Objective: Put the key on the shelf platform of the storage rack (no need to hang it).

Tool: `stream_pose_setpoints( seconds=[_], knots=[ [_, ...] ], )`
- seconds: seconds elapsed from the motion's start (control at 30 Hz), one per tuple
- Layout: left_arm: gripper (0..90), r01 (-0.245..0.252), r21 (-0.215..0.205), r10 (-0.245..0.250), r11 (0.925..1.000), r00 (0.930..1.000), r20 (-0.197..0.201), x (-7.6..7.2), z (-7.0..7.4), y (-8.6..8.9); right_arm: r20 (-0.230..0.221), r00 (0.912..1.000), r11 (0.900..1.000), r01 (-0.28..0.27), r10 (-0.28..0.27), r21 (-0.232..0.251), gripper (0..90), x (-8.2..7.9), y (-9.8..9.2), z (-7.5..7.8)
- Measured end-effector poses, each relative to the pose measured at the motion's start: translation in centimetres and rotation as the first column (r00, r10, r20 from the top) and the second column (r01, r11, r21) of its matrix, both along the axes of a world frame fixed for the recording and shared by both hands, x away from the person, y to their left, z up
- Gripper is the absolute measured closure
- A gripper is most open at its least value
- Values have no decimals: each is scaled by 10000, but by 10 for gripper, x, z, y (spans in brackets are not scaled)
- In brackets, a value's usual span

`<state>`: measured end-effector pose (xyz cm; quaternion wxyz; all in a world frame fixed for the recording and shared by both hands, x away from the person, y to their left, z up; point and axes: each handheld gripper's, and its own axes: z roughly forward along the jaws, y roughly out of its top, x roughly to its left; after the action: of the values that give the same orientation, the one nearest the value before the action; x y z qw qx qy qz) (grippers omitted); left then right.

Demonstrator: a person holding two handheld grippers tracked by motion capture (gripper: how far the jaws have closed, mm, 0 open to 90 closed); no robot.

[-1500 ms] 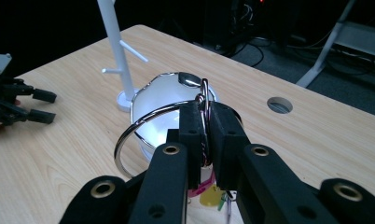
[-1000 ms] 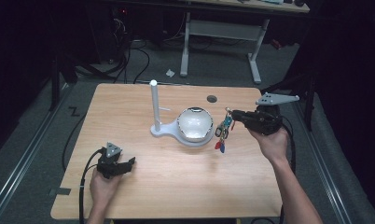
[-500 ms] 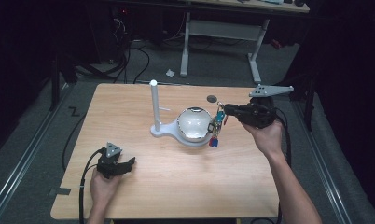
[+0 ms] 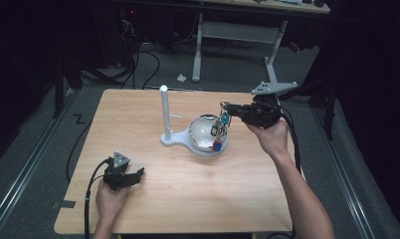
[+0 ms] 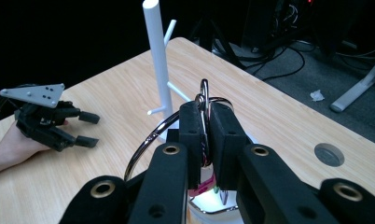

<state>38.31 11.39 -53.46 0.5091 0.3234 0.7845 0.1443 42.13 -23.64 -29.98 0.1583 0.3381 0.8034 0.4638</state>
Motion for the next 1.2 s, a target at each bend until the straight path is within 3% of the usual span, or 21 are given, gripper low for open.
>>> stream_pose_setpoints(
  seconds=[0.4,0.9,1.2],
  knots=[
    [319,-3,-45,3,10000,10000,-9,0,0,0,-103,9990,9991,427,-428,-62,843,21,9,-10],
    [319,-112,-97,111,9999,9999,-77,0,1,-1,-218,9977,9979,647,-648,-51,843,33,12,-19],
    [319,-16,36,16,10000,10000,29,0,0,0,-230,9983,9967,527,-542,-613,842,36,22,-33]
  ],
)
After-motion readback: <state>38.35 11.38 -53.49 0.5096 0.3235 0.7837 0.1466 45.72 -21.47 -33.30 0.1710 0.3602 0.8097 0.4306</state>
